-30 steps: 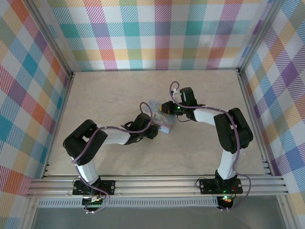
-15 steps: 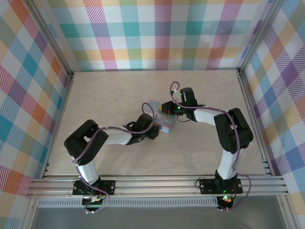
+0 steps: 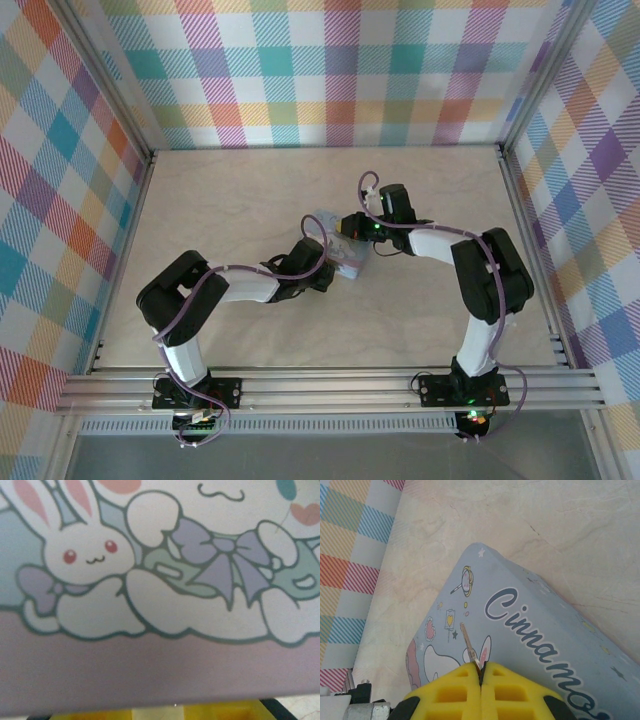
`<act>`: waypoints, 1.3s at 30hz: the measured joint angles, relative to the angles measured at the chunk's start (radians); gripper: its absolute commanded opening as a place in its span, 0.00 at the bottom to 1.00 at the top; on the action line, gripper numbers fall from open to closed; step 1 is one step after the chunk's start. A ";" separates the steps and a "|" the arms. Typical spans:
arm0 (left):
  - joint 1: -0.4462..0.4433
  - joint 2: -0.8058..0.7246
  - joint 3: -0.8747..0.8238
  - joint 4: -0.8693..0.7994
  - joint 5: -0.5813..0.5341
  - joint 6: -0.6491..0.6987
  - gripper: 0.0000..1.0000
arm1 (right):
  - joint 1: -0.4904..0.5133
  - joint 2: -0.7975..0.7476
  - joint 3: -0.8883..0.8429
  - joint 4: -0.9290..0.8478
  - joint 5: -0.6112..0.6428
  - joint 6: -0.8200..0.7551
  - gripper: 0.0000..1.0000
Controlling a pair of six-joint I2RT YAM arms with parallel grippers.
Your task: Unlock a padlock with a key
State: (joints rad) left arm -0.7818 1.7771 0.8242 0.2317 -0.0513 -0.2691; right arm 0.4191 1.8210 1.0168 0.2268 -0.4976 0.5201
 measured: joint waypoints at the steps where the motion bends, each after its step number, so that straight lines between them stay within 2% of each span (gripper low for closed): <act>1: -0.003 0.000 0.003 -0.006 0.006 -0.003 0.21 | 0.000 -0.013 -0.006 -0.014 0.008 -0.003 0.01; 9: -0.010 -0.021 0.037 -0.101 0.056 -0.072 0.19 | 0.000 -0.167 -0.083 -0.140 0.076 -0.044 0.01; 18: -0.010 -0.062 0.142 -0.263 0.146 -0.180 0.14 | 0.002 -0.500 -0.277 -0.169 0.120 -0.115 0.01; 25: -0.010 -0.062 0.275 -0.437 0.199 -0.251 0.10 | 0.084 -0.681 -0.449 -0.145 0.174 -0.155 0.02; 31: 0.005 -0.061 0.341 -0.496 0.269 -0.327 0.09 | 0.177 -0.712 -0.595 -0.043 0.256 -0.174 0.02; 39: 0.040 -0.045 0.352 -0.518 0.333 -0.396 0.09 | 0.205 -0.674 -0.683 0.091 0.315 -0.192 0.02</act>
State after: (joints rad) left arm -0.7422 1.7325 1.1759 -0.2863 0.2813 -0.6651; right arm 0.6243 1.1469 0.3336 0.3176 -0.1829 0.3279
